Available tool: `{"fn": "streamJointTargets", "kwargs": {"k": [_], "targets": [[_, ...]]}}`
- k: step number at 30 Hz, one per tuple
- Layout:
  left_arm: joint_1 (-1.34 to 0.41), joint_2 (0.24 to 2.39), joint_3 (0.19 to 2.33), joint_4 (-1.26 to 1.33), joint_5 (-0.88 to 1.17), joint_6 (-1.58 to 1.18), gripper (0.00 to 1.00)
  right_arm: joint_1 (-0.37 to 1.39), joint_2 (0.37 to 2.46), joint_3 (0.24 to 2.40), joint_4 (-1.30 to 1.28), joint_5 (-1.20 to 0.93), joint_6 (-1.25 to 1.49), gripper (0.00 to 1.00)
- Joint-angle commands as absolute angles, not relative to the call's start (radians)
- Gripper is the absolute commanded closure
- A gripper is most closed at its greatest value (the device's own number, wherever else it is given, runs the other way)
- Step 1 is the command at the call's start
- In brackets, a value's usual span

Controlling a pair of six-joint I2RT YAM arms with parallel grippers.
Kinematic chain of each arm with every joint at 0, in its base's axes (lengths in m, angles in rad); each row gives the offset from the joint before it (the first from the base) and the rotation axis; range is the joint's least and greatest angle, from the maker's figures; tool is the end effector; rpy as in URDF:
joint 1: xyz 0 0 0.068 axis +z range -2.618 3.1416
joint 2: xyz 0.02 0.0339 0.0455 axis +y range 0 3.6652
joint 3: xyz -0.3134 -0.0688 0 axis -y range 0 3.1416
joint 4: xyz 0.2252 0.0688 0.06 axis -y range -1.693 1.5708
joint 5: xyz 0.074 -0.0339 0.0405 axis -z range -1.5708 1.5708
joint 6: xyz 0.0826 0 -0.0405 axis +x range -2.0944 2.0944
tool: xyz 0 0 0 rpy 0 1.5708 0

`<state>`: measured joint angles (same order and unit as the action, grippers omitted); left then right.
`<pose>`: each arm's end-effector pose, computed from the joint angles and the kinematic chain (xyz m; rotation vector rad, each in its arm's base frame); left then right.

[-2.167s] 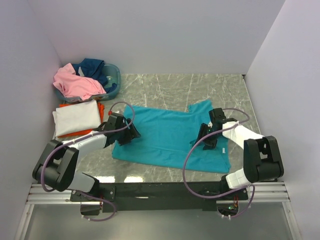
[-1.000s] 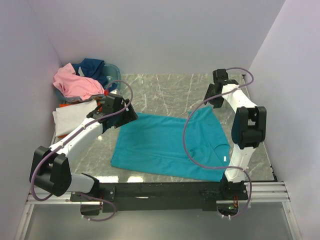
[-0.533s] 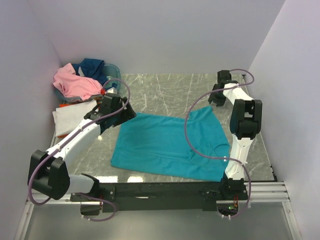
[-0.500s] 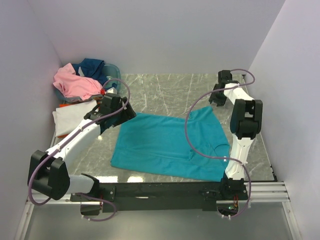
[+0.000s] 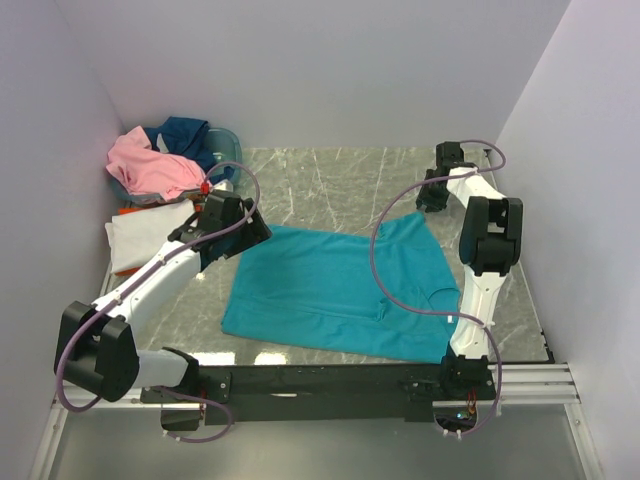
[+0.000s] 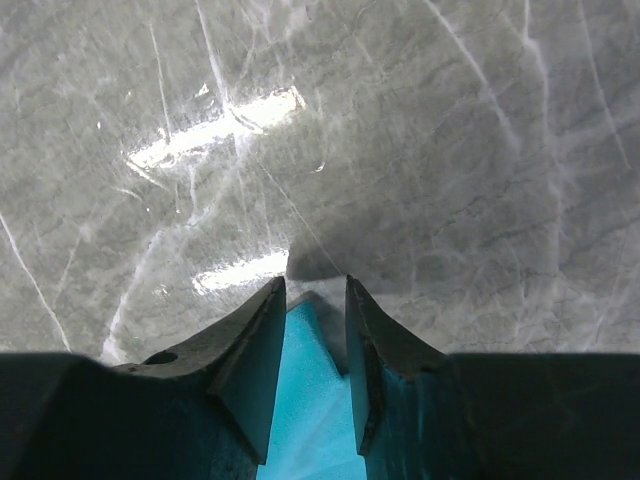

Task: Fold and stack the t-shirts
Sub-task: Fold the tshirt

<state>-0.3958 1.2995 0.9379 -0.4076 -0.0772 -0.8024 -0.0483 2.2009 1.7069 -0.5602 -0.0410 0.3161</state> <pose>0.2610 -0.1022 0.2831 -0.5214 2.3353 -0.4954 0.5083 -0.0212 0.1767 0.4627 2.5902 0.1463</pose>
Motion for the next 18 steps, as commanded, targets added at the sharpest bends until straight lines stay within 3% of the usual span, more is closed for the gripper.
{"fn": "streamJointTargets", "kwargs": {"k": [1,18], "targets": [[-0.391,1.266,0.934,-0.387,-0.083,-0.808,0.18,-0.044,2.204,1.71,-0.538,-0.064,0.302,0.63],[-0.356,1.293,0.927,-0.382,-0.064,-0.775,0.16,-0.041,2.172,1.629,-0.531,-0.135,0.281,0.71]]}}
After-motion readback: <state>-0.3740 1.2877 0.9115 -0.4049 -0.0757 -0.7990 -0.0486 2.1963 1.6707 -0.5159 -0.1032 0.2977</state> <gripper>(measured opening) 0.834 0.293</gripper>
